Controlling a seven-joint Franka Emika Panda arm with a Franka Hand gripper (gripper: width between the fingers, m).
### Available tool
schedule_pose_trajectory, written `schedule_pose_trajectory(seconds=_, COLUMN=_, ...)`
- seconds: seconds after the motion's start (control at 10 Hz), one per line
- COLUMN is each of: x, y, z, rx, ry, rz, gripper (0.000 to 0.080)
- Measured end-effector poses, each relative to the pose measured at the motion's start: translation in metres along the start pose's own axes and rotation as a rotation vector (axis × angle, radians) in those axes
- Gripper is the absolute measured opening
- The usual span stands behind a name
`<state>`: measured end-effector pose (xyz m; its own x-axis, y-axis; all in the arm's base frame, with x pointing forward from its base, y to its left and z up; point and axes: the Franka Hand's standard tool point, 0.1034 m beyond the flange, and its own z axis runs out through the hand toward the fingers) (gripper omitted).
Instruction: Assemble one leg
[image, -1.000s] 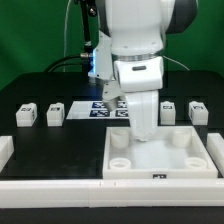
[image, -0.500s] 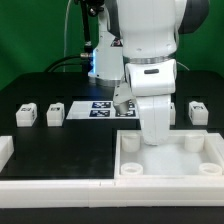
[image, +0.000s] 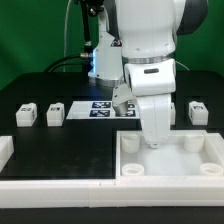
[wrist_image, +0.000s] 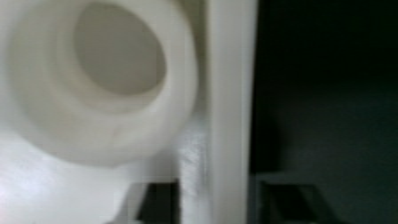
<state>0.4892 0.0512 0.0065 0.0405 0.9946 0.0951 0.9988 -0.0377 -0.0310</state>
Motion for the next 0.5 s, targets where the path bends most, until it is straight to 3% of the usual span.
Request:
schedule_pose_trajectory(seconds=0.1, x=-0.0001, y=0.0000, z=0.0001, rx=0.000, ry=0.000, rz=0.000, gripper=0.0373)
schedule_pose_trajectory(seconds=0.2, x=-0.0001, y=-0.0001, z=0.0001, rx=0.000, ry=0.000, rz=0.000, gripper=0.0373)
schedule_pose_trajectory(seconds=0.3, x=-0.0002, y=-0.0001, z=0.0002, rx=0.000, ry=0.000, rz=0.000, gripper=0.0567)
schedule_pose_trajectory(seconds=0.4, x=-0.0003, y=-0.0001, z=0.0002, rx=0.000, ry=0.000, rz=0.001, gripper=0.0624)
schedule_pose_trajectory(seconds=0.5, x=-0.0004, y=-0.0001, z=0.0002, rx=0.000, ry=0.000, rz=0.001, gripper=0.0624)
